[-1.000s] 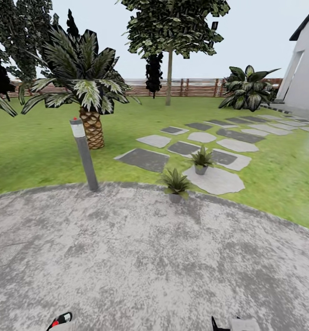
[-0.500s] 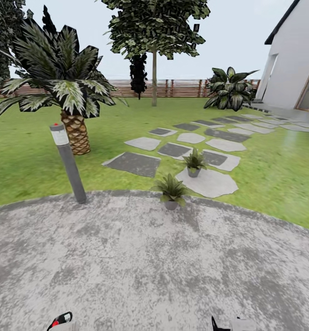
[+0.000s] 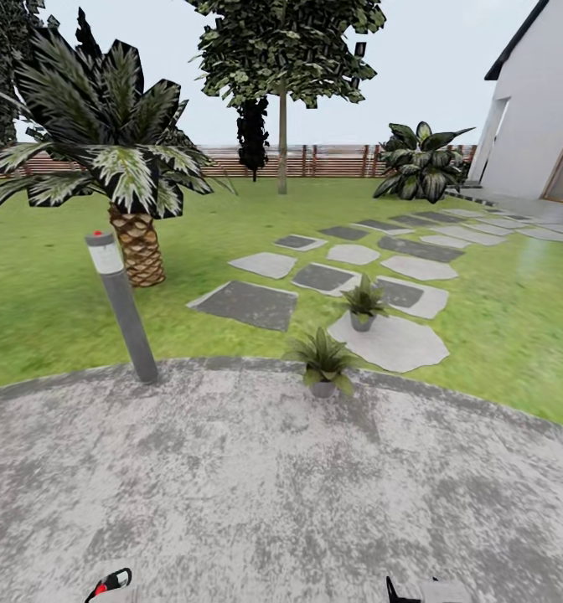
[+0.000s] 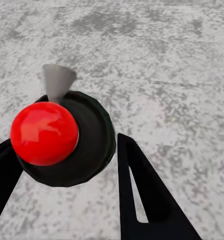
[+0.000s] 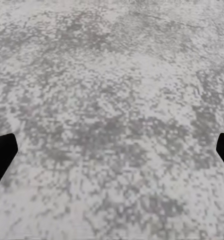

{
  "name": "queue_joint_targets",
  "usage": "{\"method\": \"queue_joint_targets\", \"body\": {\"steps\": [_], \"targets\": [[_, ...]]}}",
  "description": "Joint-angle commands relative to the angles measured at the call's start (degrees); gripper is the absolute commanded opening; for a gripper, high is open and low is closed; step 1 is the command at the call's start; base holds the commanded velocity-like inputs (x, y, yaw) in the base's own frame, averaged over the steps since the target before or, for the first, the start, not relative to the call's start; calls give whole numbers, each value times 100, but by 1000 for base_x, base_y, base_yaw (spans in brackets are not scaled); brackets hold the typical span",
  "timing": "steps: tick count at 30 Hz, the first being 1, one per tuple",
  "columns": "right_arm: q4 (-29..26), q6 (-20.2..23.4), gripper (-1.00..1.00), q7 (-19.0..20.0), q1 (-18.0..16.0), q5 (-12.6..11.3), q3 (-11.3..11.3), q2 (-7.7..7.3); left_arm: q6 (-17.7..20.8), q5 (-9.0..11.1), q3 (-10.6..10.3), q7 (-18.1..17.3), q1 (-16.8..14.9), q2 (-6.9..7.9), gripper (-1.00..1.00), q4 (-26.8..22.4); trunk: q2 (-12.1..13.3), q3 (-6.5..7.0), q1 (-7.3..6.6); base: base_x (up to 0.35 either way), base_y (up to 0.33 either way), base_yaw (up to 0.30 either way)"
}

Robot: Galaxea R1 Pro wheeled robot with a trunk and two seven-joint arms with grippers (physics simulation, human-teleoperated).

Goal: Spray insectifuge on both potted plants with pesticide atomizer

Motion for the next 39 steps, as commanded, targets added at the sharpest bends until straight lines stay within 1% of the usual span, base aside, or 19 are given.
{"method": "queue_joint_targets", "body": {"steps": [1,18,36,39], "targets": [[5,-18,100,-7,-3,60,-44,1,-19,-60,27,20,-5,-2,-100,6,-2,-5,2,283,101,0],[5,-18,100,1,-6,52,-44,18,-19,-60,27,21,-5,-2,-100,6,-2,-5,2,287,99,-5],[5,-18,100,10,-5,52,-44,18,-19,-60,27,22,-5,-2,-100,6,-2,-5,2,283,198,-252],[5,-18,100,10,-3,52,-44,18,-19,-60,27,20,-5,-2,-100,5,-2,-5,2,280,216,-135]]}}
